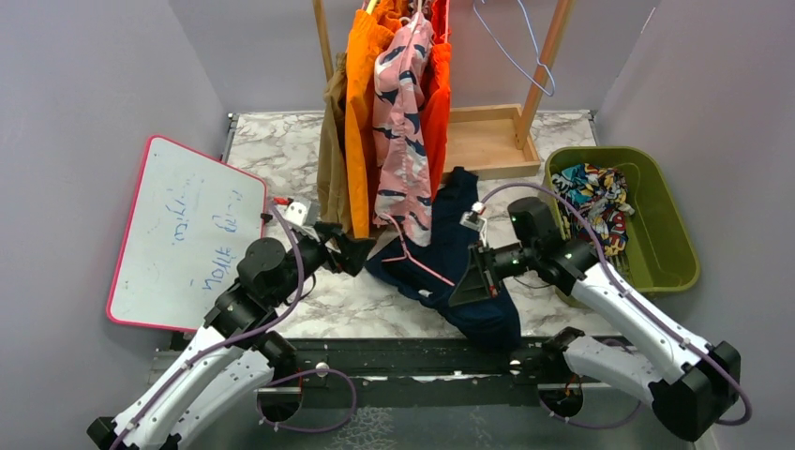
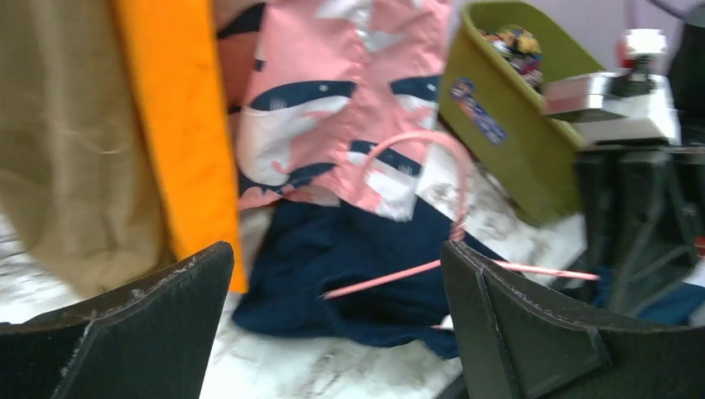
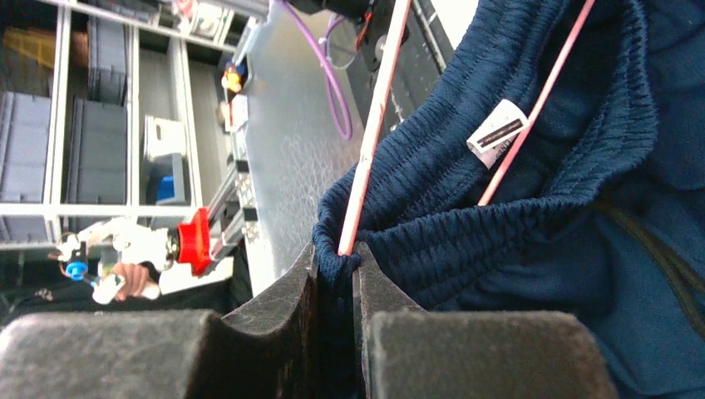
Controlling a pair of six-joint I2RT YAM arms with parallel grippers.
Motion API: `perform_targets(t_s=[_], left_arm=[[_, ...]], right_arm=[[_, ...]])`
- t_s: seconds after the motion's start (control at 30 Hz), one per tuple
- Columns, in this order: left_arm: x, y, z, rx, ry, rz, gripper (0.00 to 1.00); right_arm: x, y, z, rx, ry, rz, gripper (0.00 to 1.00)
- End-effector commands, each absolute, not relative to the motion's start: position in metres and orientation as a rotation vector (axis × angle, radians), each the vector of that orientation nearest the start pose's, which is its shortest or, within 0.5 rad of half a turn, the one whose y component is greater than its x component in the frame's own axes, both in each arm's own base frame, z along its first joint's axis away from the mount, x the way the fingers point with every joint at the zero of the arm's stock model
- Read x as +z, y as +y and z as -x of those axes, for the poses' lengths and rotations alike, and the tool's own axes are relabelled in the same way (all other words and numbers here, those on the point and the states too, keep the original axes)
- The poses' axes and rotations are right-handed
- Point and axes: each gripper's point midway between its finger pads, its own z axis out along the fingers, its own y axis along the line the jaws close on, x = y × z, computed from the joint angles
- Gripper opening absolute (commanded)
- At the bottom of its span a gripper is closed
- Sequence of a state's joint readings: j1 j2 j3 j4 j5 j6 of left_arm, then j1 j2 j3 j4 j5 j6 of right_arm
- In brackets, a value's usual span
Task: Remove the shorts from the hanger
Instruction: Pick up the hanger from the clothes rod, then remove the shorts from the hanger.
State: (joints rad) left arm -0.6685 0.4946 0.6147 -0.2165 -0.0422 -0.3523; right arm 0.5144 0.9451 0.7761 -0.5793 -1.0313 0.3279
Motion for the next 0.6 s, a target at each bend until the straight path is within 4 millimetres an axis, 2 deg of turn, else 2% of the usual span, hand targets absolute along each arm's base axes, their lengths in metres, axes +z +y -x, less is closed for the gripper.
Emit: perform_targets(t_s=[0.0,0.17,0.4,0.57], left_arm=[[0.284,-0.214,-0.181,-1.027,1.686,-0.369,0.95],[0.262,-0.224,-0.175,-1.101,1.771,-0.371,0.89],[0.254,-0.218,-0.196,-1.106,1.723,-0.147,0.84],[0.243,-0.224,-0.205,-1.184,1.694,-0.037,0.70]], right_arm=[[0.216,0.260,-0.110,1.601,2.143,0.868,0.01],[0.221,0.272,-0.122,1.614,2.116,0.894,0.01],[0.210,0.285,-0.117,1.640,2.135,0.940,0.01],[0.205,0.288,-0.112,1.663,2.138,0.922,0.01]])
